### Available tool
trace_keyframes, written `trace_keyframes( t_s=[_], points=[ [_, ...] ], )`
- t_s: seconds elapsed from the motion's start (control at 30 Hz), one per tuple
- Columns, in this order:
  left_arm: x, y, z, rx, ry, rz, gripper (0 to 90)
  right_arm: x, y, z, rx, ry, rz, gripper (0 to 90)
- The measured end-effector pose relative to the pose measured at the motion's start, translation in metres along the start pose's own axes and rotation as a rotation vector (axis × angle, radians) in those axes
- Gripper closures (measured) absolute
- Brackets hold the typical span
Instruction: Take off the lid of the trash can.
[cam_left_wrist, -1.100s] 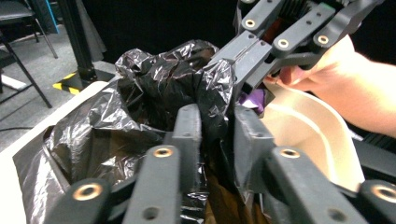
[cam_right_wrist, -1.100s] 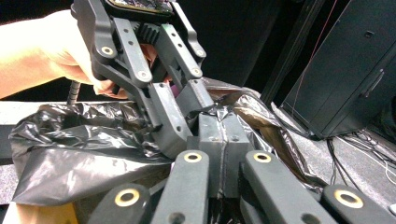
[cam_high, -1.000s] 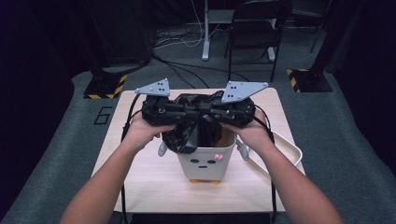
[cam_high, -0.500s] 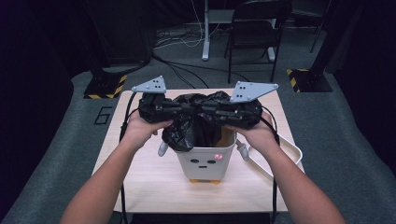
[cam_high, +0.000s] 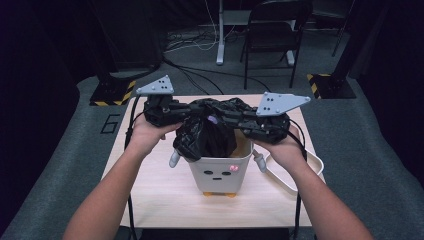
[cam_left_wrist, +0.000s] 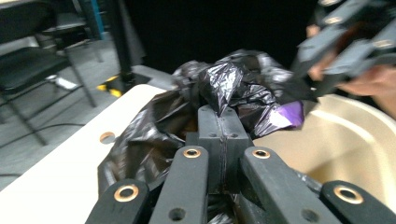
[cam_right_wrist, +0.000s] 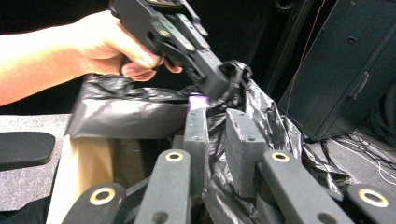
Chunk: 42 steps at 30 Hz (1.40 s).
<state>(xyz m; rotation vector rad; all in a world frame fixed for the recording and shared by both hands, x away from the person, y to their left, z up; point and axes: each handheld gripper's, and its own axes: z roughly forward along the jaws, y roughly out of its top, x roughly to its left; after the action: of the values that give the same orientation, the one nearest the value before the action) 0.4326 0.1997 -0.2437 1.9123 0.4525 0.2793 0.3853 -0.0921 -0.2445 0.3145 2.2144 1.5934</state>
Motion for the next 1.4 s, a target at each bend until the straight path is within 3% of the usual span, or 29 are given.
trace_keyframes(
  t_s=[0.23,0.57,0.7,0.87,0.97,1.07,1.23,1.4],
  points=[
    [0.009,-0.013,0.006,0.023,0.050,-0.020,89.7,0.003,0.000,0.000,-0.001,0.003,-0.007,79.2],
    [0.011,-0.021,0.011,0.042,0.125,0.018,81.8,0.000,-0.002,0.000,0.000,0.004,0.003,80.2],
    [0.008,-0.020,0.013,0.021,0.139,0.041,67.1,0.000,-0.002,0.001,0.002,0.005,0.004,80.3],
    [0.004,-0.018,0.015,0.016,0.154,0.064,56.3,-0.001,-0.003,0.001,0.003,0.005,0.009,80.5],
    [-0.001,-0.017,0.016,0.021,0.216,0.103,46.9,-0.001,-0.004,0.001,0.003,0.004,0.011,80.5],
    [0.002,-0.018,0.016,0.031,0.220,0.088,43.4,-0.002,-0.004,0.001,0.001,0.004,0.012,80.5],
    [0.010,-0.020,0.017,0.049,0.188,0.018,41.3,-0.002,-0.003,0.002,0.002,0.004,0.011,80.7],
    [0.017,-0.022,0.017,0.066,0.158,-0.017,48.5,-0.002,-0.003,0.003,0.004,0.007,0.009,80.7]
  ],
)
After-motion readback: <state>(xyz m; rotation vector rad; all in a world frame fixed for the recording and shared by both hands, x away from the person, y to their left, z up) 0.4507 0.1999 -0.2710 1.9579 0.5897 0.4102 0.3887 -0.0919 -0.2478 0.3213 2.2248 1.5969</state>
